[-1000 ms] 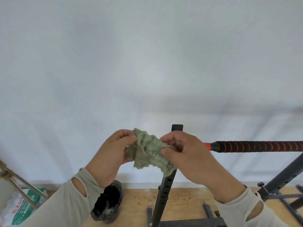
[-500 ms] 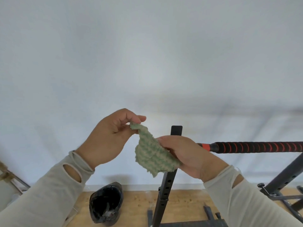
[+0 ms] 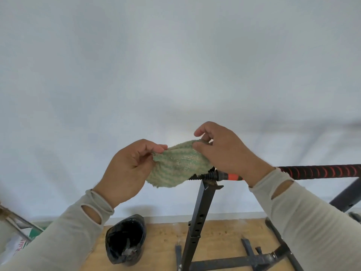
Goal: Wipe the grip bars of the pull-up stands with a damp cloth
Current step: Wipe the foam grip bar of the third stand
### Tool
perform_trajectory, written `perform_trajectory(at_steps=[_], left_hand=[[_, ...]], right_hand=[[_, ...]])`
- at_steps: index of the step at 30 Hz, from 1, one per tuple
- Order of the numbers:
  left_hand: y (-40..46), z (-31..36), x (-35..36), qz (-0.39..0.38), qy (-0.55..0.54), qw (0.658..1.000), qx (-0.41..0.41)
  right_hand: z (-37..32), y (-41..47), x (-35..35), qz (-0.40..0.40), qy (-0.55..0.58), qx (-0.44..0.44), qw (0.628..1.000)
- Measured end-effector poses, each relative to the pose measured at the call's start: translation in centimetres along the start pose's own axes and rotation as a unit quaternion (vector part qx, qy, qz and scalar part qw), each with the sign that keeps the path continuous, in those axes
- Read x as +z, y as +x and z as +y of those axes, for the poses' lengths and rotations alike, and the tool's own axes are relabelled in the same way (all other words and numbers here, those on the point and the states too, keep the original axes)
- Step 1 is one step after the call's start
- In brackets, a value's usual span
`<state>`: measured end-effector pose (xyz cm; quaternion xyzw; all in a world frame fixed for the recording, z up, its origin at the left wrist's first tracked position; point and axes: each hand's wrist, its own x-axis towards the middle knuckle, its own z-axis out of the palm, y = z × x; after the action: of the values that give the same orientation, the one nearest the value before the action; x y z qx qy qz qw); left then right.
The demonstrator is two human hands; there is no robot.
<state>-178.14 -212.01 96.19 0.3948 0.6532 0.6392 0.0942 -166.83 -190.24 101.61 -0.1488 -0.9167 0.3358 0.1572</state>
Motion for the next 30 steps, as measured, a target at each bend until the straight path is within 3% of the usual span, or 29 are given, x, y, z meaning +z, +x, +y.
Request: perform_trajectory(at_steps=[6, 9, 11, 16, 19, 24, 30], left_hand=[[0.3, -1.6, 0.6, 0.037, 0.000, 0.999, -0.034], [0.7, -2.8, 1.0, 0.042, 0.049, 0.995, -0.081], [0.9, -3.9, 1.7, 0.037, 0.082, 0.988, -0.122], [1.3, -5.4, 3.4, 0.066, 0.177, 0.969, -0.157], [1.5, -5.6, 3.5, 0.077, 0.190, 0.962, -0.178], [1.7, -5.7, 3.5, 0.061, 0.188, 0.961, -0.194], [1.6, -5.8, 3.3, 0.056, 0.196, 0.958, -0.202]], right_hand=[[0.7, 2.9, -0.4, -0.028, -0.057, 0.005, 0.998], [1.6, 3.6, 0.6, -0.045, -0.132, -0.004, 0.990], [2.0, 4.0, 1.8, -0.050, -0.236, -0.024, 0.970], [3.0, 3.7, 5.1, 0.055, -0.454, -0.158, 0.875], [3.8, 3.1, 5.6, 0.089, -0.455, -0.179, 0.868], [4.2, 0.2, 4.2, 0.165, -0.350, -0.198, 0.900], [4.1, -1.3, 4.9, 0.155, -0.342, -0.233, 0.897]])
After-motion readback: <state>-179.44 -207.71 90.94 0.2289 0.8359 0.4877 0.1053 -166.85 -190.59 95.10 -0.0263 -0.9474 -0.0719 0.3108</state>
